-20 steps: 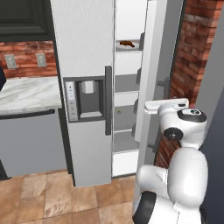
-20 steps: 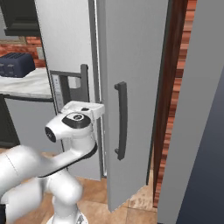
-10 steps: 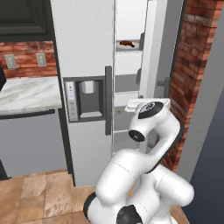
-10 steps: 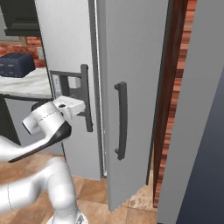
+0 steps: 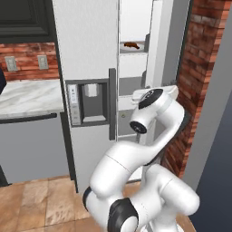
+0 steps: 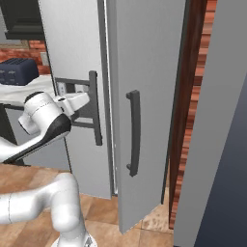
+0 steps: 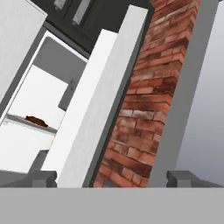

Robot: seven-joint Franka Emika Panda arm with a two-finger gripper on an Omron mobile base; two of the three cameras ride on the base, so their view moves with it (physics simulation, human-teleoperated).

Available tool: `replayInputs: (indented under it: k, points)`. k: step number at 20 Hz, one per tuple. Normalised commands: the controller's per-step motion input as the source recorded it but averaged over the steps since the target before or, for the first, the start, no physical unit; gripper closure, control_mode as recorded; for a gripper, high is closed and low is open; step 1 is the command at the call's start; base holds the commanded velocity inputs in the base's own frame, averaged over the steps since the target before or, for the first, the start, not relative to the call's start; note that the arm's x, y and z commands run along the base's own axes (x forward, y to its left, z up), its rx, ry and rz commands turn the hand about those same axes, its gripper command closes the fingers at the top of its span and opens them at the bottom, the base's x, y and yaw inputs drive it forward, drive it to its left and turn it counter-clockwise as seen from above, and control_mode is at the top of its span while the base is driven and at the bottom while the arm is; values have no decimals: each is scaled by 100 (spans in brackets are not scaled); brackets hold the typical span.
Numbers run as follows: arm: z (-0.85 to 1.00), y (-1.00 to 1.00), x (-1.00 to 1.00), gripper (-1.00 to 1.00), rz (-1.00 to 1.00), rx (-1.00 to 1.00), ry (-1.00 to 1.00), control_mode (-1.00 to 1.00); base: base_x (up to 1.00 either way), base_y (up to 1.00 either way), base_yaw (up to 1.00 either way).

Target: Retrieve the chicken drumstick from the fridge and place it on the saucepan with marinade on the stove.

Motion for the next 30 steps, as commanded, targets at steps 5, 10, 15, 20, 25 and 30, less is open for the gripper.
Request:
replayInputs:
  k: [5, 10, 15, 20, 25, 30]
  points:
    - [79, 43, 0, -100, -8, 4, 0, -100, 0, 0, 0]
    - [54, 37, 21, -100, -2, 5, -1, -100, 0, 0, 0]
    - [1, 10, 60, -100, 6, 0, -13, -100, 0, 0, 0]
    - [-5, 40, 66, -100, 14, 3, -14, -100, 0, 0, 0]
    - [-1, 36, 68, -100, 6, 9, -4, -100, 0, 0, 0]
    - [-7, 0, 64, -100, 2, 9, 0, -100, 0, 0, 0]
